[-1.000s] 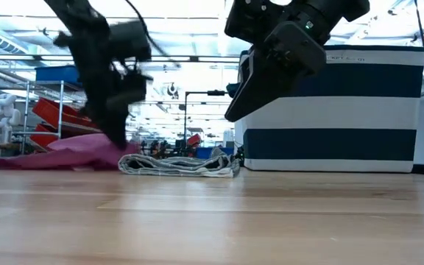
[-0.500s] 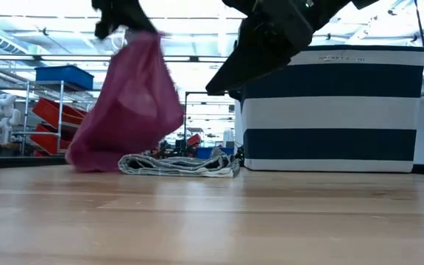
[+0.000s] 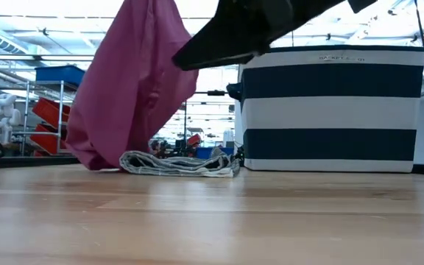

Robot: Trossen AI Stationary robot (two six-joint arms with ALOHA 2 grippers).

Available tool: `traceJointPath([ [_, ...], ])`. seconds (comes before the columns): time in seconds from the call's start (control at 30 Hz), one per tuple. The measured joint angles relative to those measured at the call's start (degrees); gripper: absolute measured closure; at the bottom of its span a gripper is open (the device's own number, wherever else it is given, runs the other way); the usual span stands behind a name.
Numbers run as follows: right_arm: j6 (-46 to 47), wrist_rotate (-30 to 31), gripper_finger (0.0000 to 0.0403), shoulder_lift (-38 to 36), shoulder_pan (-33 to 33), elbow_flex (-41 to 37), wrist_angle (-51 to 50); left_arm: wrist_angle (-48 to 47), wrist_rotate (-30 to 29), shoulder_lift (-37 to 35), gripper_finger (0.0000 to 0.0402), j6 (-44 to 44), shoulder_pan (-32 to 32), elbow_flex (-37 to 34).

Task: Fold towel
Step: Fold the pink towel

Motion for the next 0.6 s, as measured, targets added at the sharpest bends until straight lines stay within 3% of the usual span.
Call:
traceJointPath([
  [0.13,-0.5,0.0,0.0200,3.9,-0.8,0.0,5.5,1.7,-3.1,0.1,0.0401,1.5,-1.3,0.4],
  [0.6,-0.3,0.1,0.0200,18.4,-6.1,0.0,32.5,11.2,-3.4,0.1,0.0401,8.9,-1.5,0.5],
])
